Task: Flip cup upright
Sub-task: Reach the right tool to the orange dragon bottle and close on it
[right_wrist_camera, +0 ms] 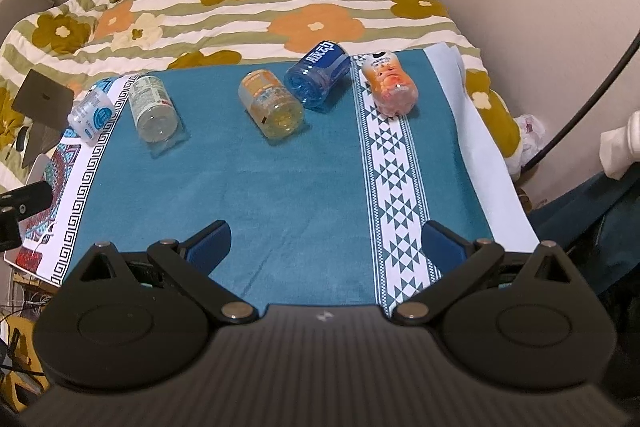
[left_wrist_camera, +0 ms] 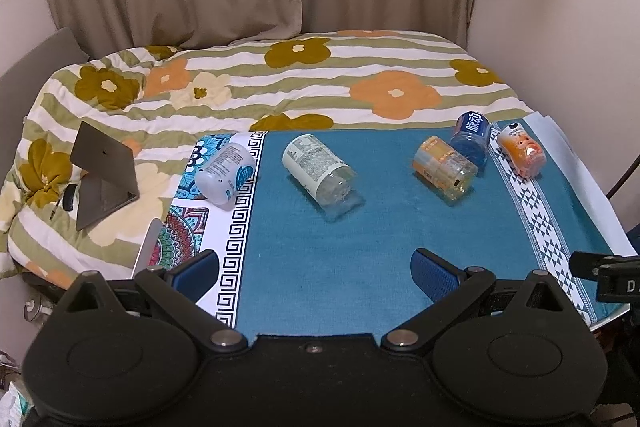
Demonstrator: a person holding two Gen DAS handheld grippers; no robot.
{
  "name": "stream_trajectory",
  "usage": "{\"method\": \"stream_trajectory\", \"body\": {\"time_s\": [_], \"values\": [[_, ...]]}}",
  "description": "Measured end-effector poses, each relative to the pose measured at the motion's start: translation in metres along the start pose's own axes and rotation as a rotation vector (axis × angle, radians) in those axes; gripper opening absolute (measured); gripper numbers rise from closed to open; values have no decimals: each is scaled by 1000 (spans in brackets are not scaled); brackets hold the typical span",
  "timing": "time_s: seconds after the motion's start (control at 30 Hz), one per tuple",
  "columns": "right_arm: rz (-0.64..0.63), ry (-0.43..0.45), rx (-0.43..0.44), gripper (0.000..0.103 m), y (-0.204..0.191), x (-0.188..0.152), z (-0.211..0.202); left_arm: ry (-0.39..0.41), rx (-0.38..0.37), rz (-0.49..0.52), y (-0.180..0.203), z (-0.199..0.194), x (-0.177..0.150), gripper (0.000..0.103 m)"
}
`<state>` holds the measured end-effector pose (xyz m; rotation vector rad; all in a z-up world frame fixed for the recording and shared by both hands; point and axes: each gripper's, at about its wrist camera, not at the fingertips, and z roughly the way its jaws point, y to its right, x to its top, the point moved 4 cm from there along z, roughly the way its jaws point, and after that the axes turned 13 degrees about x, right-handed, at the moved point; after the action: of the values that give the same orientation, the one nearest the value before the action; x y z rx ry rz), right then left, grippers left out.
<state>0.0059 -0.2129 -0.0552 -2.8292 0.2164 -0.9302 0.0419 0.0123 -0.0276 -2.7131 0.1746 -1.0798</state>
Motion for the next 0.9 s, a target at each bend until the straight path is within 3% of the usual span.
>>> {"method": "stream_trajectory", "body": {"time_s": [0.17,0.37,0.9], "values": [[3,8,-24,103,6,7,2,18,-42,-2,-3,11,5,103],[-8,-11,-6,103,29,35,20,-30,-38,-25,6,31,11,103],[-126,-125,54,103,131,142,149,-230,118,-159,79,91,25,103]]}}
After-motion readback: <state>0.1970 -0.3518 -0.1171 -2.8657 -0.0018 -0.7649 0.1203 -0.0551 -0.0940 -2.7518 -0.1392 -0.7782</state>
